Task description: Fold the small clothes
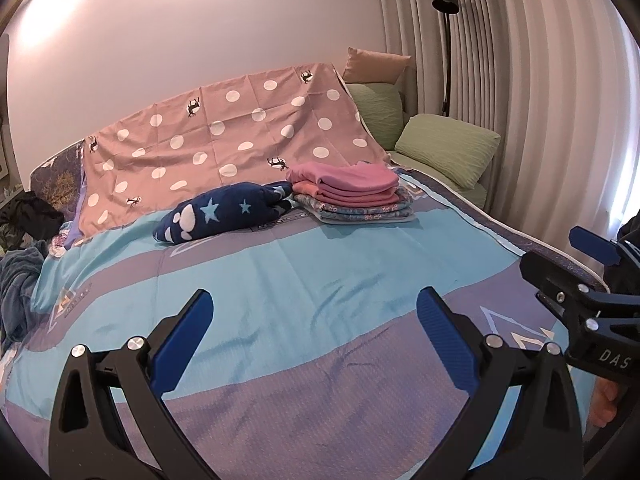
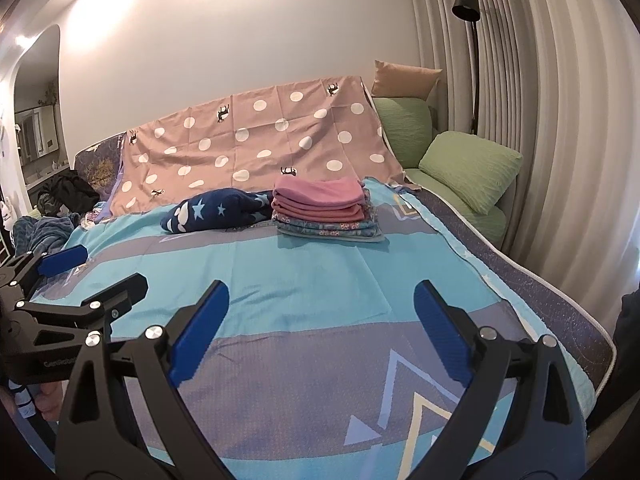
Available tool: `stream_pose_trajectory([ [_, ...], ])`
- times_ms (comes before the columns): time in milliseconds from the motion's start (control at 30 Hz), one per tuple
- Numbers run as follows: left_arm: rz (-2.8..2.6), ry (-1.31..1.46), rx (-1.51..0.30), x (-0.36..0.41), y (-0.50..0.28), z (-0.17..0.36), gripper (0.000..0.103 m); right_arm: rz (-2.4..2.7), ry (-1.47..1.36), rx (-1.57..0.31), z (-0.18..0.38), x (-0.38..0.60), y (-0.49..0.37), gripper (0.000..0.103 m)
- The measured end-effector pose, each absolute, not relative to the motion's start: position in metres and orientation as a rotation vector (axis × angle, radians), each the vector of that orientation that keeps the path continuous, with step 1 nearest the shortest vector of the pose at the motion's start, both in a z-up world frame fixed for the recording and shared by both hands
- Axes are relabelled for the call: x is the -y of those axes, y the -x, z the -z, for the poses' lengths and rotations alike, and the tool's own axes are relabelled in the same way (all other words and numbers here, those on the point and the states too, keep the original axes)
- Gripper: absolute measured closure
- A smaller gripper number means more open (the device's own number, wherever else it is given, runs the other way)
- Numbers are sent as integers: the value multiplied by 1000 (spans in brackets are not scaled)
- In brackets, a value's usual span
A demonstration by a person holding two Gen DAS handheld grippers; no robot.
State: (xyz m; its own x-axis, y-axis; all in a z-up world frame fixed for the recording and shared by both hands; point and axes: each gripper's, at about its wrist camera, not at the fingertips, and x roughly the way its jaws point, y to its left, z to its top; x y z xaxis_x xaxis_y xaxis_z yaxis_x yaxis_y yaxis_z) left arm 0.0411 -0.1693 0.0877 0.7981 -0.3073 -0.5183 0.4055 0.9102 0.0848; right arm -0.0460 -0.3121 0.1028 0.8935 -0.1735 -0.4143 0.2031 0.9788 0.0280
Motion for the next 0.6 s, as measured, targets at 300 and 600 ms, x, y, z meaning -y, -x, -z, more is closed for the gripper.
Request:
stream_pose_trajectory([
  [300, 379, -184, -534, 166, -43, -83, 1, 195, -69, -443, -97, 308, 41, 8],
  [600, 385, -186, -555, 167, -45, -78, 1, 198, -69, -455, -94, 305, 39, 7],
])
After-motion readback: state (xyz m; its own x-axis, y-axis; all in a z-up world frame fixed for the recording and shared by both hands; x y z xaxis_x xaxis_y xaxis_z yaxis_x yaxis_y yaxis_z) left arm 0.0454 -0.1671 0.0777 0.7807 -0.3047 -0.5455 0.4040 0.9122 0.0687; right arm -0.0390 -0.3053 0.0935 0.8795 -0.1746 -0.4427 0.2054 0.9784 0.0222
